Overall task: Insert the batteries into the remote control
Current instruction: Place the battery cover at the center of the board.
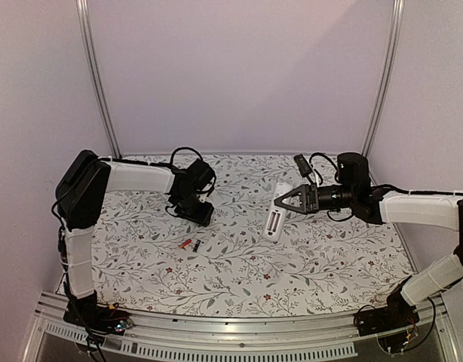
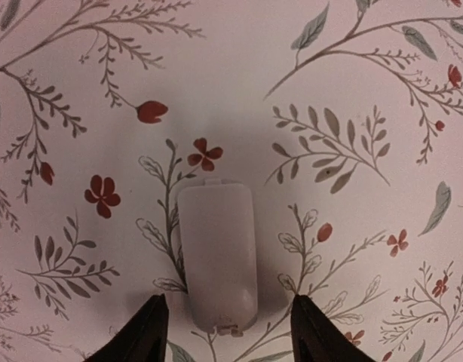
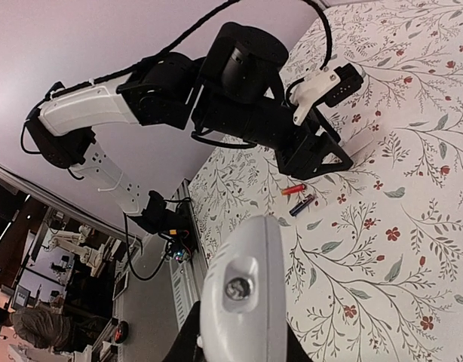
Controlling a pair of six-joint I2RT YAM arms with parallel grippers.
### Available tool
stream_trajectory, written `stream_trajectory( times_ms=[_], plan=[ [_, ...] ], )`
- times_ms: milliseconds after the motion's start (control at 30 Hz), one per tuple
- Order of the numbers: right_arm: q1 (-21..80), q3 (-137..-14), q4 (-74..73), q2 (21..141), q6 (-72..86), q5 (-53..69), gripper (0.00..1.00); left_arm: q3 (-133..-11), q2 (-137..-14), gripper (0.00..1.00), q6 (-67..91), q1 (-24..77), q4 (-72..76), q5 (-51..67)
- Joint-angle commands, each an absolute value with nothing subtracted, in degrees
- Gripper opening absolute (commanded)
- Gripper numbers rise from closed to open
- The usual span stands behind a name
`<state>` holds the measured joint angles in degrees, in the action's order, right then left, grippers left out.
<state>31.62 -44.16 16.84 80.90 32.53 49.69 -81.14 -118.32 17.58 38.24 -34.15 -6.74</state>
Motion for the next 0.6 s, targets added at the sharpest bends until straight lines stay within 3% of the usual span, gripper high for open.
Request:
stream_trajectory(
  times_ms=[0, 133, 567],
  plan=[
    [31.8, -43.0, 18.2, 80.5, 31.6, 49.6, 0.00, -82.3, -115.7, 0.65, 17.5, 37.6, -37.0, -5.5],
    [31.8, -42.8, 18.3, 81.3, 31.7, 49.4, 0.00, -80.3, -109.4, 0.70, 16.8, 37.5, -37.5, -5.3],
    [32.4, -41.5, 19.6, 81.2, 31.1, 50.8, 0.00, -69.8, -98.2, 0.67, 13.5, 37.2, -43.4, -0.4]
  ],
)
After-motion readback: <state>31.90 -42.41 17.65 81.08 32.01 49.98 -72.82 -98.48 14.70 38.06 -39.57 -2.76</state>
